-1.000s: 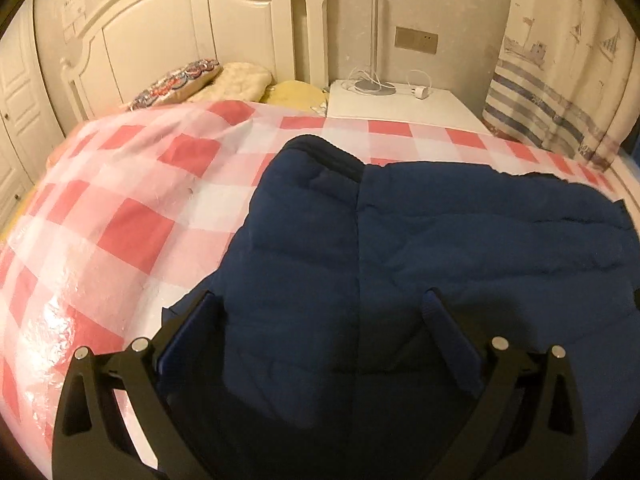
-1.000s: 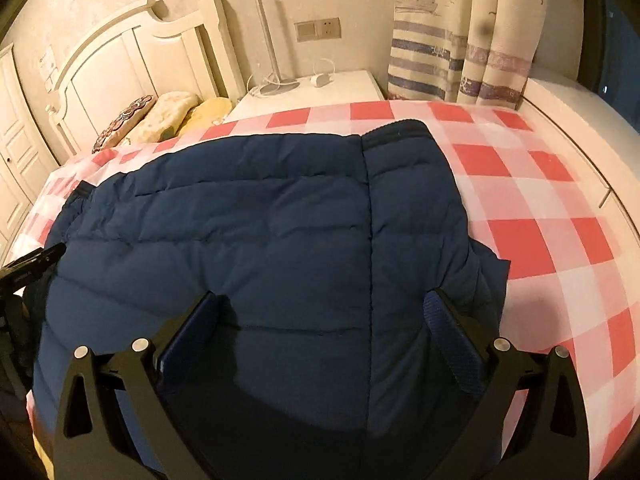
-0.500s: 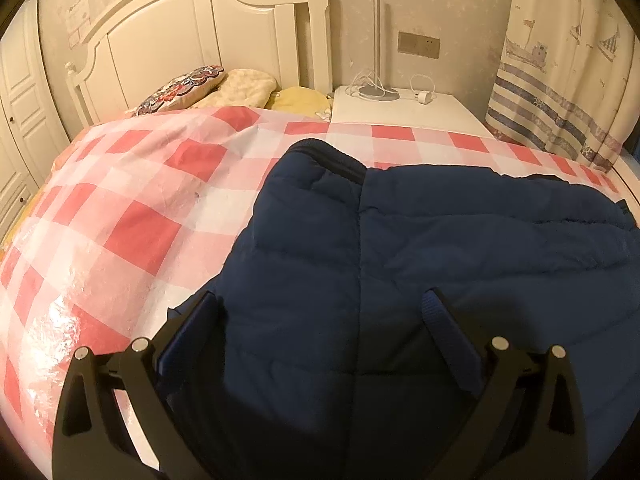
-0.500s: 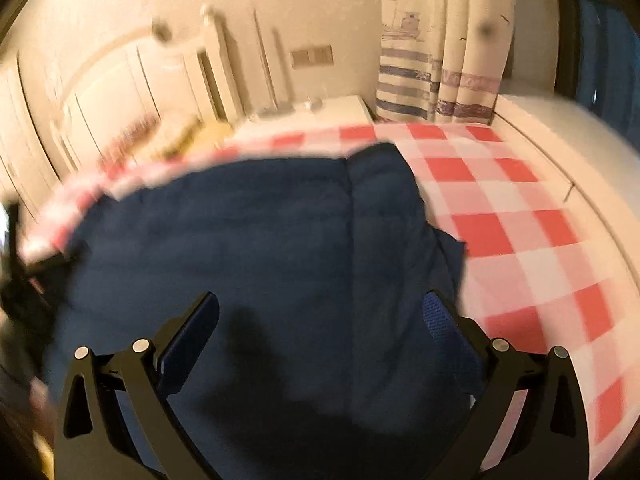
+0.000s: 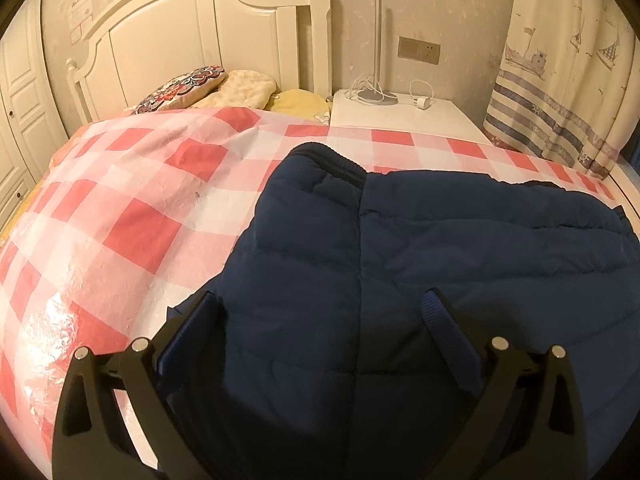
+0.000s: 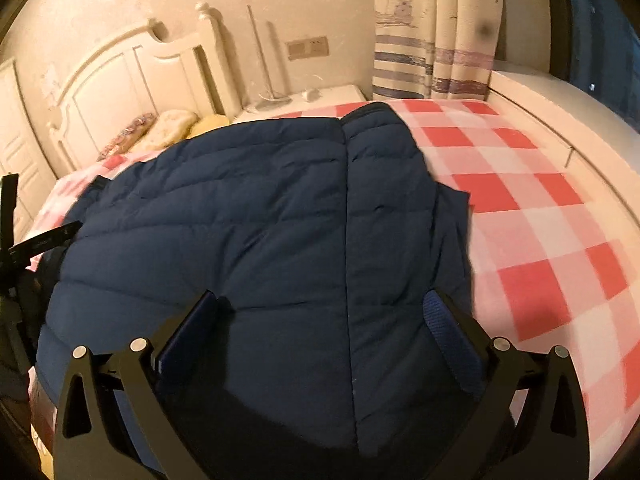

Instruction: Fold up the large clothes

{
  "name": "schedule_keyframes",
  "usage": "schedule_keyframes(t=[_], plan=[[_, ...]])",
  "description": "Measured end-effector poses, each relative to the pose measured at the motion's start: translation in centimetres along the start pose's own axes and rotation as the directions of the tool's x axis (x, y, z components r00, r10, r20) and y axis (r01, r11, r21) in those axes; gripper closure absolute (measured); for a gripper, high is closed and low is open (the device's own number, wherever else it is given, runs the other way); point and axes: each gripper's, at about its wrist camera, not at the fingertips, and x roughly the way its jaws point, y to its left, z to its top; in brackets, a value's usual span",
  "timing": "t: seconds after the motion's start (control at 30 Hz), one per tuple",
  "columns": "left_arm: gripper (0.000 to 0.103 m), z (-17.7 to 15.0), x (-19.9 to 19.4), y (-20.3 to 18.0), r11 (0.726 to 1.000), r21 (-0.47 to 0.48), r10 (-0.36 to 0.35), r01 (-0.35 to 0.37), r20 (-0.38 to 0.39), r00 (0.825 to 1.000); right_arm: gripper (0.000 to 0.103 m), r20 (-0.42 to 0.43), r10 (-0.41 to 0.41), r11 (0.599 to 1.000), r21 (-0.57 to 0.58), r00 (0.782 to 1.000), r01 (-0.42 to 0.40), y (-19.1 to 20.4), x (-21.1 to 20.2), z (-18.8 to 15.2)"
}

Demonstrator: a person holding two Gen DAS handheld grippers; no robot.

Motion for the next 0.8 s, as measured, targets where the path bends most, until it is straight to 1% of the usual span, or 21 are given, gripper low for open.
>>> schedule_keyframes(t=[0.03,0.07,0.1,0.13,0.17,0.2,0.23,0.3,0.4,0.43,0.47,0.5,0.53,0.6,0.67,0.73,0.8], plan=[[0.002,0.1,0.0,0.0,1.0,0.002,0.003,-0.003,-0.005,1.0,0.004,-0.014,0.012,1.0,0.011,1.0,-0.012,-0.4,0.2,0.3],[0.002,0.0,0.1,-0.1,1.0,0.007,0.008,-0.008,-0.01,1.0,0.005,-0.029,0.002,1.0,0.006,1.0,-0.002,-0.2,0.2,0.5],[0.002,0.1,0.1,-0.2,1.0,0.015,0.021,-0.021,-0.02,1.0,0.005,-0.034,-0.025,1.0,0.001,0.999,0.025,0.1,-0.2,0.7],[0.002,0.2,-0.2,-0.4,0.999,0.016,0.035,-0.035,-0.02,0.999,0.005,-0.027,-0.049,0.999,0.004,0.998,0.049,0.5,-0.6,0.8],[0.002,0.0,-1.0,-0.6,0.998,0.013,0.064,-0.063,-0.012,0.998,0.005,-0.015,-0.054,0.999,0.004,0.998,0.054,0.8,-1.0,0.8],[0.003,-0.2,-1.9,-0.8,0.999,0.009,0.054,-0.053,-0.001,0.999,0.005,0.02,-0.041,0.999,-0.005,0.999,0.041,1.6,-2.0,0.8],[0.003,-0.6,-3.1,-1.1,1.0,-0.001,0.011,-0.011,0.016,1.0,0.005,0.052,-0.035,0.999,-0.018,0.998,0.036,2.4,-2.7,0.8],[0.002,-1.5,-5.2,-2.3,0.998,-0.011,-0.069,0.069,0.051,0.996,0.005,0.107,-0.013,0.997,-0.07,0.994,0.021,4.4,-4.2,0.8],[0.002,-2.9,-6.2,-5.5,0.993,0.061,-0.104,0.101,0.05,0.993,0.005,0.088,0.024,0.986,-0.166,0.996,-0.009,7.5,-4.1,0.9],[0.002,-3.7,-5.8,-6.9,0.99,0.102,-0.1,0.096,0.029,0.995,0.005,0.077,0.016,0.978,-0.207,0.997,0.0,8.5,-3.7,0.6],[0.002,-4.5,-5.1,-8.1,0.988,0.145,-0.055,0.051,0.021,0.998,0.005,0.055,-0.006,0.969,-0.246,0.998,0.02,9.3,-3.0,0.3],[0.002,-5.0,-4.9,-8.7,0.985,0.169,-0.023,0.014,0.048,0.999,0.005,0.001,-0.044,0.956,-0.289,0.999,0.043,10.0,-1.6,-0.4],[0.002,-5.2,-4.9,-8.9,0.985,0.17,-0.02,0.01,0.059,0.998,0.004,-0.018,-0.055,0.954,-0.297,0.998,0.047,10.1,-0.8,-0.9],[0.002,-5.1,-4.5,-8.8,0.987,0.158,-0.031,0.024,0.039,0.999,0.004,0.001,-0.028,0.958,-0.287,1.0,0.027,9.6,-0.4,-1.4],[0.002,-5.4,-4.4,-9.0,0.986,0.166,-0.025,0.018,0.045,0.999,0.004,-0.001,-0.013,0.955,-0.296,1.0,0.012,9.3,-0.1,-1.4],[0.002,-5.6,-4.4,-9.2,0.984,0.176,-0.009,-0.001,0.058,0.998,0.004,-0.004,-0.017,0.954,-0.299,1.0,0.015,9.3,-0.1,-1.6],[0.002,-5.9,-5.0,-8.9,0.985,0.17,0.006,-0.014,0.05,0.999,0.004,-0.013,-0.026,0.953,-0.301,1.0,0.021,9.5,-0.2,-1.5]])
